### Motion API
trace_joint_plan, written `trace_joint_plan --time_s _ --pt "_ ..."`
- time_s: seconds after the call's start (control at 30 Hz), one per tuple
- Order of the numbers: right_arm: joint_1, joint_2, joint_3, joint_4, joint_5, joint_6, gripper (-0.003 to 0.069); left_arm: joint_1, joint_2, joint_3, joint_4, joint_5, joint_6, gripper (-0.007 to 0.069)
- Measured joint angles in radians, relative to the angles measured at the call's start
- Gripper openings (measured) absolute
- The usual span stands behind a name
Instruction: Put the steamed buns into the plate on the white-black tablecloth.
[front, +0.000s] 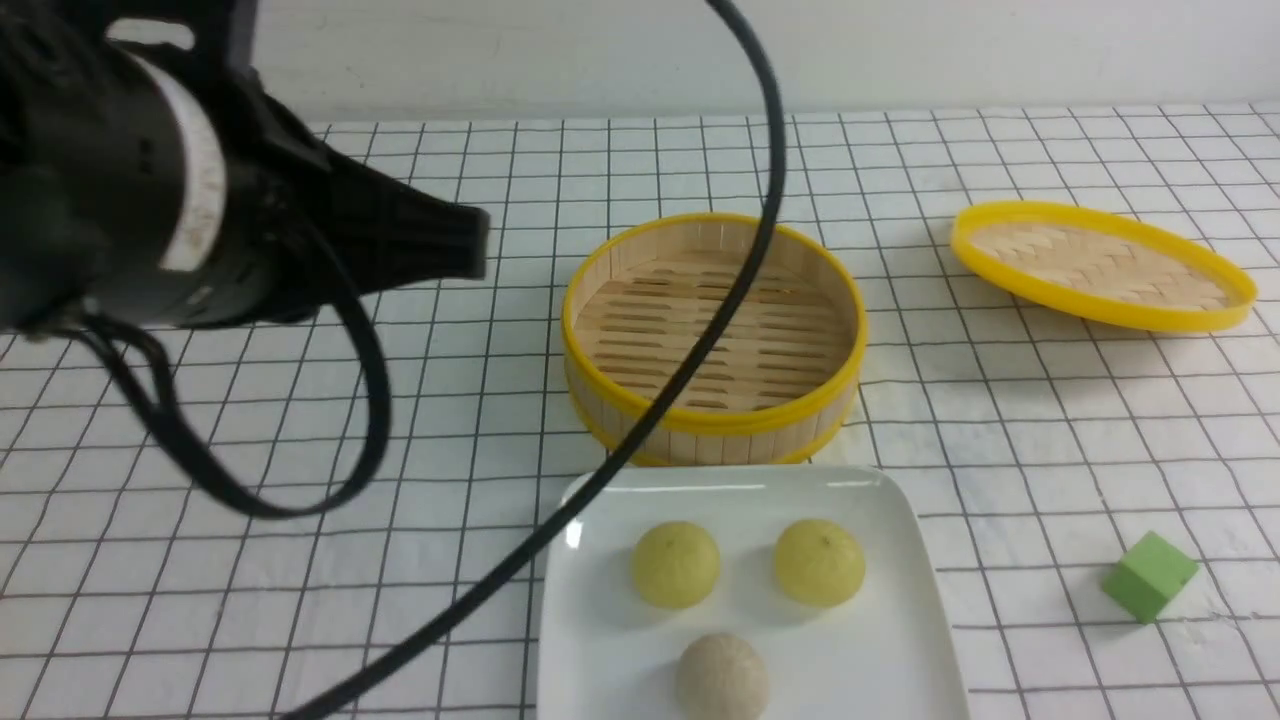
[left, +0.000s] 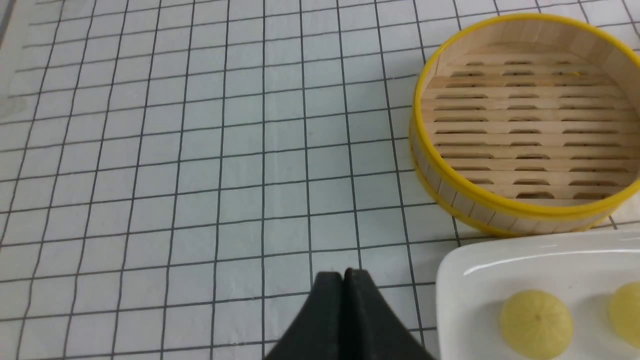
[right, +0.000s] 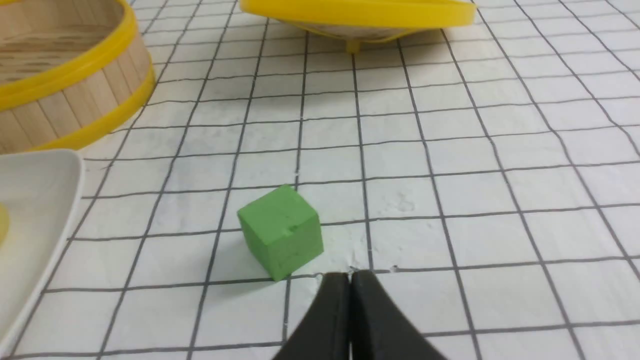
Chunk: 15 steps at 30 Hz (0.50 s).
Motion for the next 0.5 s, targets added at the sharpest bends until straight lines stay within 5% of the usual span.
trace_joint_plan --time_s 0.5 --pt "-0.032 0.0 -0.001 -0.003 0.006 0.0 0.0036 0.0 -0.3 0.251 -0.167 0.0 0.108 0.0002"
